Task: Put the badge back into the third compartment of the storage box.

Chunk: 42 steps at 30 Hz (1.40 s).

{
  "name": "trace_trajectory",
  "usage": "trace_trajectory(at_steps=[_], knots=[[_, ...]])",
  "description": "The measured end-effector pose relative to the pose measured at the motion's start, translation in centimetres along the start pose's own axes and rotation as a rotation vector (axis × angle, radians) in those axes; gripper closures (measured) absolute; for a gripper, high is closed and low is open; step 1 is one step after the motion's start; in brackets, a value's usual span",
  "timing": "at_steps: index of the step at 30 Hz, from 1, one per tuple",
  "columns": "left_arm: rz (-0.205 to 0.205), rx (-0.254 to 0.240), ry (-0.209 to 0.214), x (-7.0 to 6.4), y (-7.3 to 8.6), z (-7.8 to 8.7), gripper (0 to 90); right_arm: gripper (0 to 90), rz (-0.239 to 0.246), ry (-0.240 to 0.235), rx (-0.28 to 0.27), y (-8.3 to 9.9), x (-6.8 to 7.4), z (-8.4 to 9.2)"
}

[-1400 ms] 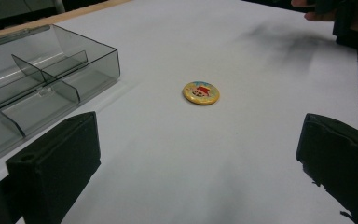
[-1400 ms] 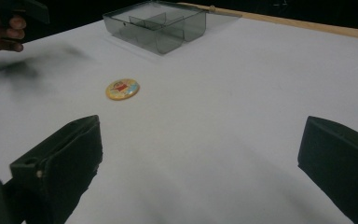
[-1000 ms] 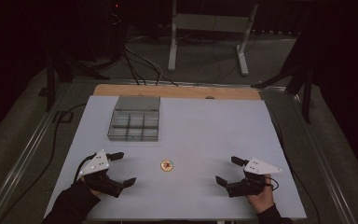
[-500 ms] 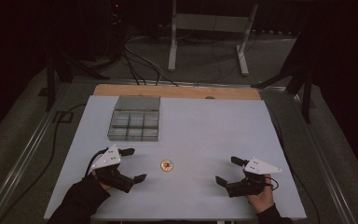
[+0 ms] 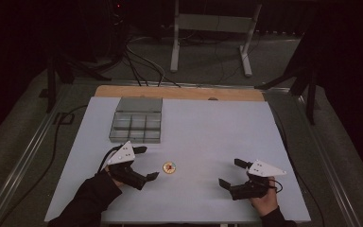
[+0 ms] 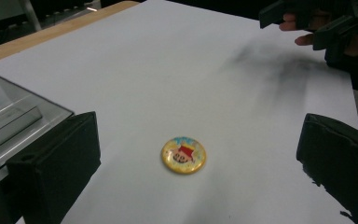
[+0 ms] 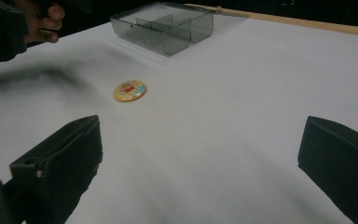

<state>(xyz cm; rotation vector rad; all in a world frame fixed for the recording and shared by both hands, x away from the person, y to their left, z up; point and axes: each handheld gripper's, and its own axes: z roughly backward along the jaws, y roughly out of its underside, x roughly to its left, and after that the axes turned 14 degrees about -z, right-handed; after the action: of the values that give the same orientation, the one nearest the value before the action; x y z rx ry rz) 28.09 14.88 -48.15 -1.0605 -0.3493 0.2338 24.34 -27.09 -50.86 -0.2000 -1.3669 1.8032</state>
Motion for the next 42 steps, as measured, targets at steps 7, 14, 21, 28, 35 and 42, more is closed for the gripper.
trace_trajectory(at_steps=[7, 14, 21, 28, 35, 42], knots=[[-0.013, 0.013, 0.018, 0.0, -0.5, -1.5, 0.1, 0.0, 0.004, -0.001, 0.007, 0.0, 0.0, 0.0], [-0.007, 0.026, 0.025, 0.1, -0.7, -2.9, 0.1, 0.0, 0.005, -0.003, 0.012, 0.1, 0.0, 0.0], [0.002, 0.051, 0.021, 0.2, -0.5, -4.4, 0.1, 0.0, 0.0, -0.008, 0.015, 0.1, -0.1, -0.1], [-0.002, 0.091, 0.038, 0.0, 0.0, -5.7, 0.1, 0.0, 0.001, -0.011, 0.017, 0.1, 0.0, -0.1], [-0.019, 0.143, 0.064, -0.5, 0.5, -6.7, 0.2, 0.0, 0.003, -0.013, 0.028, 0.1, 0.0, -0.2], [0.005, 0.201, 0.077, -0.2, 0.8, -7.1, 0.2, 0.0, 0.0, -0.016, 0.029, 0.1, 0.0, -0.2]])
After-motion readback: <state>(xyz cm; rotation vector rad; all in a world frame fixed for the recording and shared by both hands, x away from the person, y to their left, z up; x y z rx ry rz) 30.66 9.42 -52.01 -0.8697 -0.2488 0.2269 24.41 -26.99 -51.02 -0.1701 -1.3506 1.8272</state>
